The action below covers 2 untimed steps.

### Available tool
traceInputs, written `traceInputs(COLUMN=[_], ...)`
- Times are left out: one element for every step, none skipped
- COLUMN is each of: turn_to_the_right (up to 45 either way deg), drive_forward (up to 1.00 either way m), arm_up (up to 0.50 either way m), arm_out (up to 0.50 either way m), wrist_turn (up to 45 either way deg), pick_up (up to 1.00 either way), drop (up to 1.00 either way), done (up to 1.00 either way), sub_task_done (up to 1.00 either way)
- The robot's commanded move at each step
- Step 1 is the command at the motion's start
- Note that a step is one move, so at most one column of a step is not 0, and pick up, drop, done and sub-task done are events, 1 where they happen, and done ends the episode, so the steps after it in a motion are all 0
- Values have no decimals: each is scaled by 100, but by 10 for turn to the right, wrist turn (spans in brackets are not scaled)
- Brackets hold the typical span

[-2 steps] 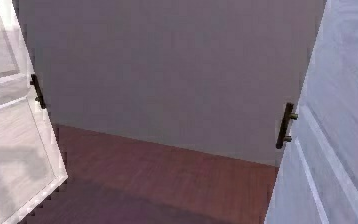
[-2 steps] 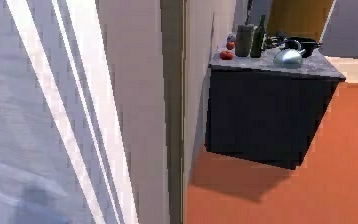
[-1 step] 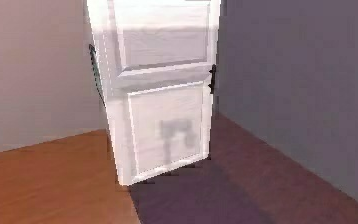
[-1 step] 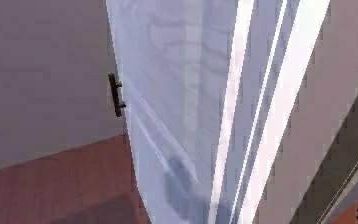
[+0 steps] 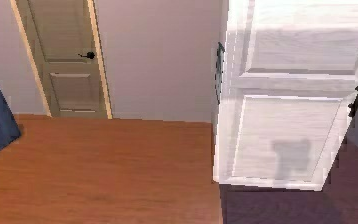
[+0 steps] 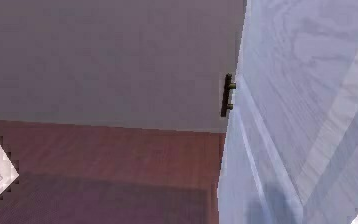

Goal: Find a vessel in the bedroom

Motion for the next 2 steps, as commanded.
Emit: traceInputs(turn_to_the_right=[0, 450], drive_forward=[35, 0], arm_up=[0, 0], arm_out=[0, 0], wrist_turn=[0, 0], pick_up=[0, 0], drop=[0, 0], done=[0, 0], sub_task_done=[0, 0])
